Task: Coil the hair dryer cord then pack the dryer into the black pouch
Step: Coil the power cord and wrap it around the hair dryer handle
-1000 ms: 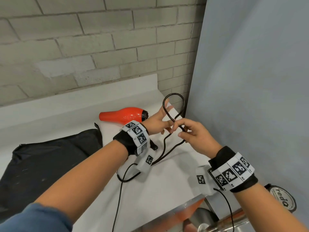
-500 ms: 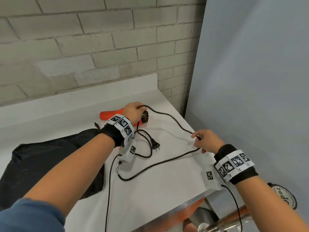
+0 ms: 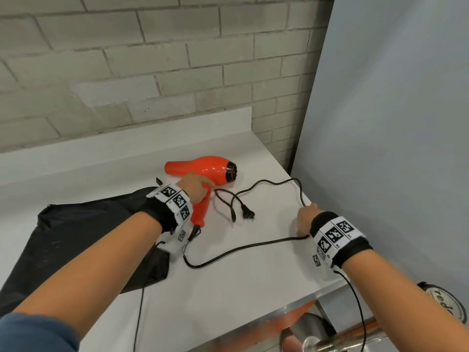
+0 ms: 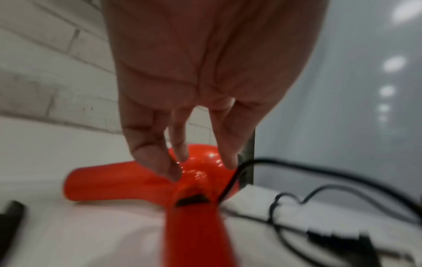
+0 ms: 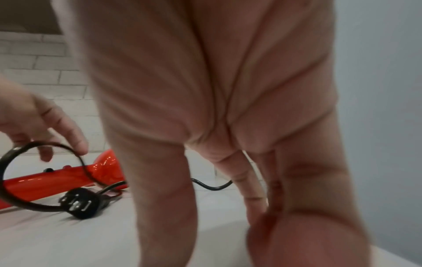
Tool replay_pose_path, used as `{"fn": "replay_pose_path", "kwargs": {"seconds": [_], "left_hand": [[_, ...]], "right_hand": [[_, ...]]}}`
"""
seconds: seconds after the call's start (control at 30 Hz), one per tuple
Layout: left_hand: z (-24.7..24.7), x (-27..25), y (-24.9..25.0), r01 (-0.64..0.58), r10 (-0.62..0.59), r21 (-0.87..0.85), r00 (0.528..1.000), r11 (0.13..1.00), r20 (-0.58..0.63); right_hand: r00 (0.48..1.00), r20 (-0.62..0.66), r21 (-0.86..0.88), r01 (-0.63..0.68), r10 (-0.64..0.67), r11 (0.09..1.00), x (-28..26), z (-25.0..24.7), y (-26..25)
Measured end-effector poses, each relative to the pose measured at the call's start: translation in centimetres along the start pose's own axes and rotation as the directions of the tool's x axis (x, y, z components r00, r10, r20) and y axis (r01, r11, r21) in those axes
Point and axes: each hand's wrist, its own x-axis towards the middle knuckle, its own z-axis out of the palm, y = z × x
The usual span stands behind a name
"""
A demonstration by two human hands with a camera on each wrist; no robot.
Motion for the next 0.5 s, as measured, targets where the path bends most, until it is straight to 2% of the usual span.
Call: {"fn": "replay_pose_path", "kwargs": {"seconds": [0.07, 0.13, 0.23, 0.3, 0.33, 0.4, 0.43, 0.5], "left_hand": [[0.7, -0.8, -1.0, 0.021, -0.040, 0.126, 0.988, 0.992, 0.146], [1.6, -1.1, -1.5, 0.026, -0.056, 0.124, 0.967, 0.992, 0.249], [2.2, -0.9, -2.1, 0.104, -0.090, -0.035, 0.955, 0.994, 0.283], [2.3, -0.8, -2.2, 0.119, -0.078, -0.138, 0.961, 0.983, 0.267], [2.4, -0.8, -2.2, 0.114, -0.069, -0.169, 0.966, 0.979, 0.250], [2.5, -0.7, -2.1, 0.101, -0.054, -0.226, 0.977, 0.969, 0.204], [2.4, -0.6, -2.0, 0.096, -0.049, -0.259, 0.982, 0.961, 0.182], [1.9, -0.6, -1.5, 0.094, -0.037, -0.333, 0.984, 0.938, 0.174]], "right_hand": [[1.000, 0.003, -0.024, 0.010, -0.010, 1.000, -0.1, 0.1, -0.2], [1.000, -0.004, -0.029, 0.006, -0.006, 1.000, 0.2, 0.5, -0.6], [0.998, -0.037, 0.112, -0.053, 0.058, 0.992, 0.1, 0.9, -2.1], [0.994, -0.085, 0.141, -0.058, 0.071, 0.988, -0.2, 1.0, -3.2], [0.991, -0.130, 0.143, -0.020, 0.039, 0.989, -0.5, 1.0, -3.7], [0.971, -0.217, 0.225, 0.154, -0.104, 0.962, -1.1, 0.9, -4.9], [0.948, -0.247, 0.299, 0.274, -0.203, 0.914, -1.4, 0.7, -5.5], [0.863, -0.293, 0.430, 0.503, -0.411, 0.750, -2.0, 0.2, -6.8]]}}
